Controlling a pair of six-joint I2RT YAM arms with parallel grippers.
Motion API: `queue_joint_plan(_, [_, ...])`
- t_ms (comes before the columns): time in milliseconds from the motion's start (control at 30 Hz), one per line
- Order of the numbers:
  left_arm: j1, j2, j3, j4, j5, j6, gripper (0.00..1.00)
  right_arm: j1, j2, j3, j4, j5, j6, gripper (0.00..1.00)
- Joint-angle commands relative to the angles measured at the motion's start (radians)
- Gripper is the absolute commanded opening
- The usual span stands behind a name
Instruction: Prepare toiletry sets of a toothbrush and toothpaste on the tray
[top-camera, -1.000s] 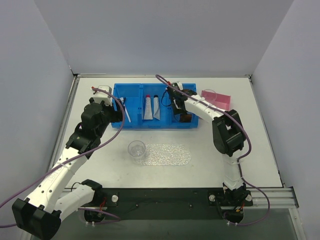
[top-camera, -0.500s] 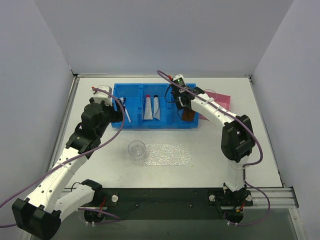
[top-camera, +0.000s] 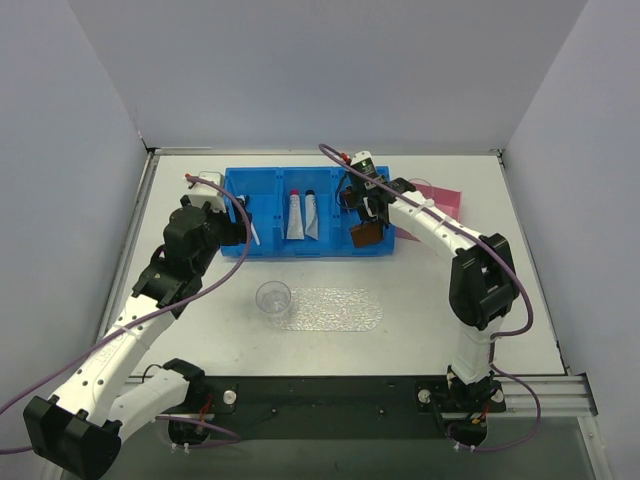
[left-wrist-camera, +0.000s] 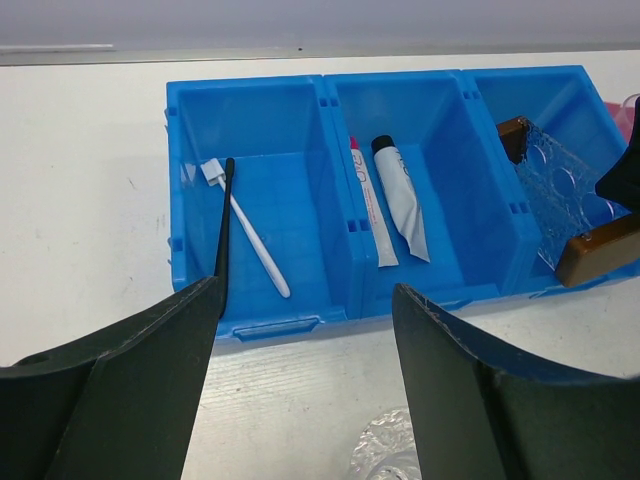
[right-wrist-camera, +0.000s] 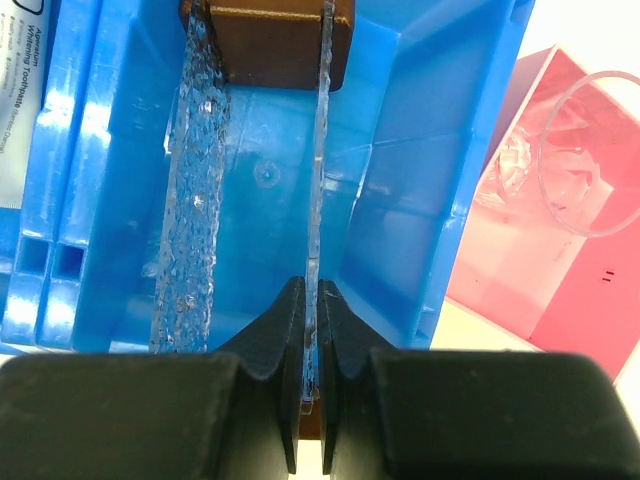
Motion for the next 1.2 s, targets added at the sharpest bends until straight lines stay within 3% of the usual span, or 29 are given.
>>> queue_joint_plan(0, [-0.005, -0.002, 0.04, 0.033, 0.014, 0.012, 0.79, 0.007, -0.049, -0.018, 0.013, -0.003, -0.008, 0.0])
queue_joint_plan(267, [-0.014, 0.007, 0.041, 0.038, 0.043, 0.026, 0.79, 0.013, -0.111, -0.044, 0.048, 0.048, -0.034, 0.0])
queue_joint_plan(800, [-0.091, 0.086, 0.061, 0.055, 0.322, 0.078, 0.8, 0.014, -0.39, -0.222, 0.102, -0.021, -0.118, 0.0])
queue_joint_plan(1167, [-0.112, 0.214, 0.104, 0.153, 0.541, -0.066, 0.79, 0.102, -0.588, -0.417, 0.178, -0.104, -0.198, 0.0])
